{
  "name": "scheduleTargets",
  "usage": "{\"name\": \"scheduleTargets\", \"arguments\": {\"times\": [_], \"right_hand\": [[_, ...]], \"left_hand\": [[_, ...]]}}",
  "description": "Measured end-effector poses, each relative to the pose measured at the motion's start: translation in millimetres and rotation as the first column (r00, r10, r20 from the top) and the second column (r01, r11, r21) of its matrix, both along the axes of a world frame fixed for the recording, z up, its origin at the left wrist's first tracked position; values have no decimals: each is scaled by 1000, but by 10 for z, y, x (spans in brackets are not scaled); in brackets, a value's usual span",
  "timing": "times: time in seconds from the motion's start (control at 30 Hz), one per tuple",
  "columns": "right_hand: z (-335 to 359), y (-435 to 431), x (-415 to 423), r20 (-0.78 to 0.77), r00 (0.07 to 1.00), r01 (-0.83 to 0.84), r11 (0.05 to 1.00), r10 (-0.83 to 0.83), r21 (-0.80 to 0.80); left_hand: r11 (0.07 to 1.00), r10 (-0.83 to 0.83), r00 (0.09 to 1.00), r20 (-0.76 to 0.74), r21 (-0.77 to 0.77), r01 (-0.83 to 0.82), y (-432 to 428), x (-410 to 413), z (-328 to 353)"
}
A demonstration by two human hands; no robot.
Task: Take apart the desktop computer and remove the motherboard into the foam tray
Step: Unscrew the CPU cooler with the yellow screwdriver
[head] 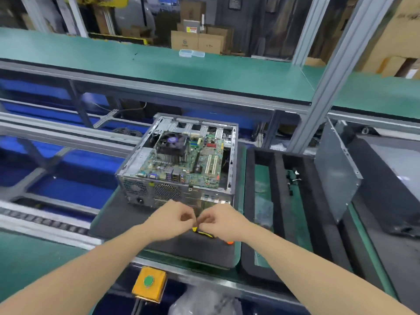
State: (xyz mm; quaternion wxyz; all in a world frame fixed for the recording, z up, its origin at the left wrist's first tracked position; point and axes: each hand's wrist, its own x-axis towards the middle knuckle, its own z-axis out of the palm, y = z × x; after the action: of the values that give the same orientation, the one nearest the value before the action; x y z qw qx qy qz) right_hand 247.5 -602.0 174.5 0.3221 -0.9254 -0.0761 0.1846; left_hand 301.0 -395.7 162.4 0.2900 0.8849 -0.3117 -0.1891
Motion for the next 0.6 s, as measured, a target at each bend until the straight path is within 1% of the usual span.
{"name": "scheduleTargets", "arguments": {"times": [0.03, 0.1, 0.2, 0.3, 0.4, 0.47, 0.53, 0.6], "right_hand": [[-109, 40, -18, 24, 999, -20, 998, 21, -67], [-310, 101, -29, 68, 998, 3, 991, 6, -133], [-596, 146, -8, 125, 992, 49, 968, -19, -248], [-846, 188, 15, 190, 981, 97, 924, -28, -369], [-960, 266, 20, 260, 965, 138, 895, -26, -425], [-949, 298, 6, 276, 961, 146, 908, -35, -392], [-857, 306, -20, 238, 968, 152, 948, -85, -280], [-702, 320, -40, 195, 977, 111, 982, -80, -153]], "left_hand": [[997, 3, 999, 43, 80, -6, 36, -15, -125], [988, 13, 994, 111, 154, -30, 72, -18, -373], [985, -10, 979, 201, 170, -25, 57, 19, -695], [974, -55, 941, 333, 224, -22, -8, 58, -919], [966, -56, 905, 422, 252, -58, -61, 58, -968], [963, -67, 901, 428, 264, -53, -22, 51, -919], [975, -76, 909, 410, 219, -18, 115, 58, -788], [980, -146, 890, 432, 189, 69, 314, 67, -578]]}}
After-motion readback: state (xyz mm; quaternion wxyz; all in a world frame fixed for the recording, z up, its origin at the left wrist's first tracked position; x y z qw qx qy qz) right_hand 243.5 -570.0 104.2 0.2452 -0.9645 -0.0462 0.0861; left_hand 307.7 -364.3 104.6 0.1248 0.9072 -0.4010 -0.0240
